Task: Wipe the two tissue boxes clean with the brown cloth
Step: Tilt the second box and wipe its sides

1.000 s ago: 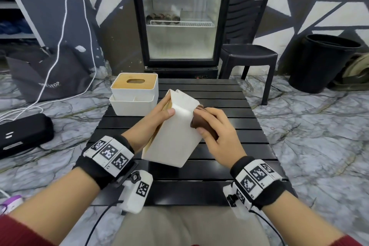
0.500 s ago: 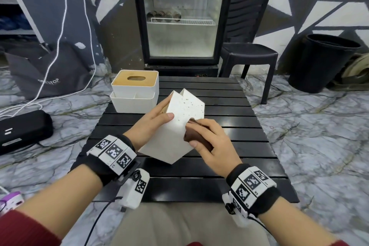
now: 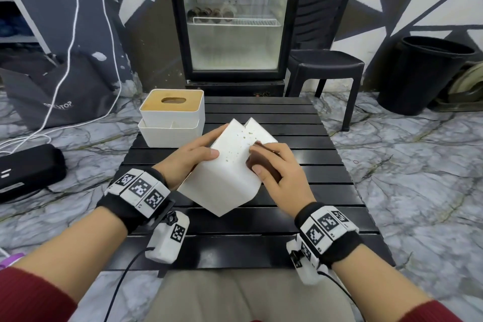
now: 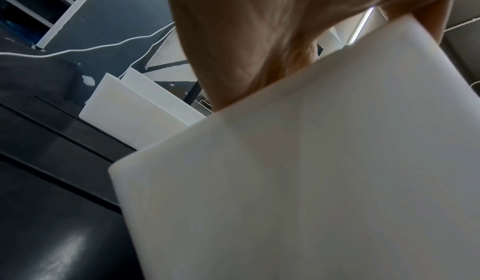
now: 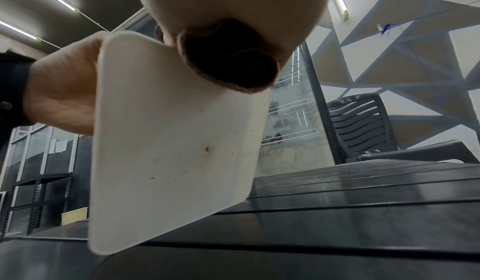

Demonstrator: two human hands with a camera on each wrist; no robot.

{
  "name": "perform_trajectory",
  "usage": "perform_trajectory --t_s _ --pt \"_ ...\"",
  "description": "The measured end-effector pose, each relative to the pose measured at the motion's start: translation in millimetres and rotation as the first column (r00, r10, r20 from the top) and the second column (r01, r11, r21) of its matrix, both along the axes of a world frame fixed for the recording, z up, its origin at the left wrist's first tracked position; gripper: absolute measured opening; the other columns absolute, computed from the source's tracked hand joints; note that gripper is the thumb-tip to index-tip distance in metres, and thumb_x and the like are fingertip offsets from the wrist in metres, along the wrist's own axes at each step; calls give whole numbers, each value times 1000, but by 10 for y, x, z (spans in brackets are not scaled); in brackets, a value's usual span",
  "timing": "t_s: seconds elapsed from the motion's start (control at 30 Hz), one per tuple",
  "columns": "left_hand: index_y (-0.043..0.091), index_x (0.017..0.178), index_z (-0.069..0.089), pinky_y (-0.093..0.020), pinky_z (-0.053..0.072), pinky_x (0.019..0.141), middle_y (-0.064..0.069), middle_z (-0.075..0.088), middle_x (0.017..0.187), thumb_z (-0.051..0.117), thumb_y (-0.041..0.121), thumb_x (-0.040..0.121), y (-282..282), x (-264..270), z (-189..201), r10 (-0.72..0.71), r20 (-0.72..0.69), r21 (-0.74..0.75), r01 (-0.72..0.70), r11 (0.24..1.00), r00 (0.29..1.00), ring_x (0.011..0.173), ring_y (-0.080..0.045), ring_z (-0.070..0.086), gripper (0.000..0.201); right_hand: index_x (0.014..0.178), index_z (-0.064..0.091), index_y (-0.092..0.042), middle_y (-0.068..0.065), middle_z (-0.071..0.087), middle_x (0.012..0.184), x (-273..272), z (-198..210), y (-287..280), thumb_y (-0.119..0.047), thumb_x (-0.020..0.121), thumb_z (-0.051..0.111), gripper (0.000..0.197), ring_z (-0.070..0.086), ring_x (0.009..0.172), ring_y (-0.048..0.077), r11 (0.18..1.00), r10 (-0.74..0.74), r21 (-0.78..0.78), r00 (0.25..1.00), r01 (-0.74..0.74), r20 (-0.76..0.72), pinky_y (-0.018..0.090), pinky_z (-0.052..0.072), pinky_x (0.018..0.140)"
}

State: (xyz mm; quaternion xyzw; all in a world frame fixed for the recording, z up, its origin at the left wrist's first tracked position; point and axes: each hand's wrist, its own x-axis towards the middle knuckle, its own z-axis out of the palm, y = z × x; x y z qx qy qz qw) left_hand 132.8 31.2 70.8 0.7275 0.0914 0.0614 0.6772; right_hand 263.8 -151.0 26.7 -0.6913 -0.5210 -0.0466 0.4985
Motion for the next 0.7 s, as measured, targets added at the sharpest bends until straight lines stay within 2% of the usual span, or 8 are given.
perform_trajectory --t_s 0.1,0.23,0.37,0.53,0.63,0.7 --pt "46 133 44 -22 50 87 7 57 133 59 37 68 20 9 -7 -33 8 -11 33 999 999 112 -17 59 67 122 57 -21 -14 44 117 115 -15 69 -31 86 52 37 42 112 1 999 -40 -9 999 40 -5 7 29 98" --pt "48 132 44 -20 50 85 9 59 131 60 36 68 41 20 -1 -56 8 -22 56 998 998 111 -14 60 67 120 57 -19 -12 44 115 268 -11 156 -31 87 51 37 43 108 -1 997 -75 2 996 75 -41 5 30 94" --pt "43 139 38 -22 49 86 6 57 134 60 37 69 73 21 -15 -68 -3 -25 68 997 998 115 -17 58 73 119 58 -18 -10 47 112 363 12 227 -30 87 51 35 44 103 -2 996 -87 21 992 89 -88 1 31 89" --pt "46 137 39 -23 48 89 7 56 135 59 38 69 102 12 -28 -75 5 -31 75 997 997 117 -18 57 71 121 56 -17 -7 49 110 425 46 279 -20 91 53 31 45 98 -1 994 -105 -6 985 105 -139 -2 30 84" --pt "48 135 41 -23 48 91 8 55 135 59 38 70 100 11 -25 -76 14 -32 77 997 997 119 -18 56 68 121 56 -19 -8 51 112 442 68 295 -20 91 52 30 46 100 0 993 -114 -25 981 111 -156 -3 28 83" --pt "49 134 43 -22 49 90 9 56 134 59 38 70 93 6 -21 -71 19 -34 72 997 997 118 -18 57 67 121 55 -21 -10 51 111 459 82 298 -22 92 51 29 46 101 0 992 -126 -51 977 119 -169 -1 29 83"
